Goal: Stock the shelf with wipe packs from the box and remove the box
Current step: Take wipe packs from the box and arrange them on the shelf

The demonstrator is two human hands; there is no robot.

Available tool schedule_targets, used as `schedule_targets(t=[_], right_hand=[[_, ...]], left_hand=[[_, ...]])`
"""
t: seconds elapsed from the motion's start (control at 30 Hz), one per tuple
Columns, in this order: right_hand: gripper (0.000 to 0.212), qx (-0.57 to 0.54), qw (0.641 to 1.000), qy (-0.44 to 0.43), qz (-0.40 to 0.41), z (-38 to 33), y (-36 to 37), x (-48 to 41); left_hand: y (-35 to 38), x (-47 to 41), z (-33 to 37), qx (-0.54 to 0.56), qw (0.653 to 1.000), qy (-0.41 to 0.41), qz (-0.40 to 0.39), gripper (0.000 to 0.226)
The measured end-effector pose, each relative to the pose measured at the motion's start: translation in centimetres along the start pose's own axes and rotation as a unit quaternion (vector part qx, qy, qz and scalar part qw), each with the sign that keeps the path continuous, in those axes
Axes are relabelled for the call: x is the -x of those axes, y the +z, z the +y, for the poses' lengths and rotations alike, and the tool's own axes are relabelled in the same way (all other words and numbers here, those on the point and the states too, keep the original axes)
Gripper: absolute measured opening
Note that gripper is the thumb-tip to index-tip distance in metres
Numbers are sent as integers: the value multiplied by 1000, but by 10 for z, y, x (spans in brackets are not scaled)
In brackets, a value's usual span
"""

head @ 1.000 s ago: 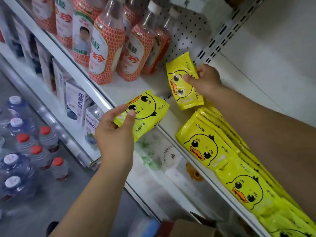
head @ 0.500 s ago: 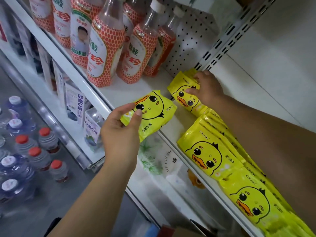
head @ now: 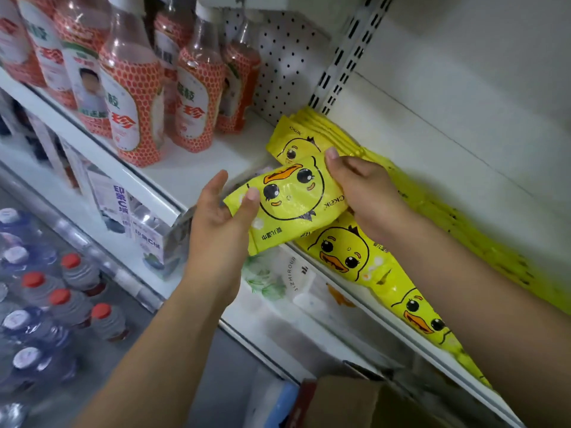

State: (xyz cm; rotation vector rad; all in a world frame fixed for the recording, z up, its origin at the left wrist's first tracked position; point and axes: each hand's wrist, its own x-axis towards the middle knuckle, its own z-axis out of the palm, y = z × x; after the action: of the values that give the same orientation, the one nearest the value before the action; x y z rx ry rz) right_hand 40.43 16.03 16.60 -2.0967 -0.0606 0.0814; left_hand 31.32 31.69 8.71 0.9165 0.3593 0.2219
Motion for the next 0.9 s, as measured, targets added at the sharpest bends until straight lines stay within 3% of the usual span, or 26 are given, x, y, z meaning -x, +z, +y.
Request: schedule_targets(t=[0.07, 0.27, 0.53, 0.9], right_hand=[[29, -34, 999, -24, 28, 4, -8, 9], [11, -152, 980, -39, 121, 10, -7, 28], [24, -216, 964, 18, 151, 1, -5, 39], [40, -158, 970, 27, 183, -7, -5, 43]], left_hand=[[4, 5, 0, -5, 1000, -3, -10, 29], [11, 20, -4, 3, 1000, -13, -25, 34], [5, 33, -3, 5, 1000, -19, -7, 36], [-1, 57, -5, -23, 1000, 8, -3, 35]])
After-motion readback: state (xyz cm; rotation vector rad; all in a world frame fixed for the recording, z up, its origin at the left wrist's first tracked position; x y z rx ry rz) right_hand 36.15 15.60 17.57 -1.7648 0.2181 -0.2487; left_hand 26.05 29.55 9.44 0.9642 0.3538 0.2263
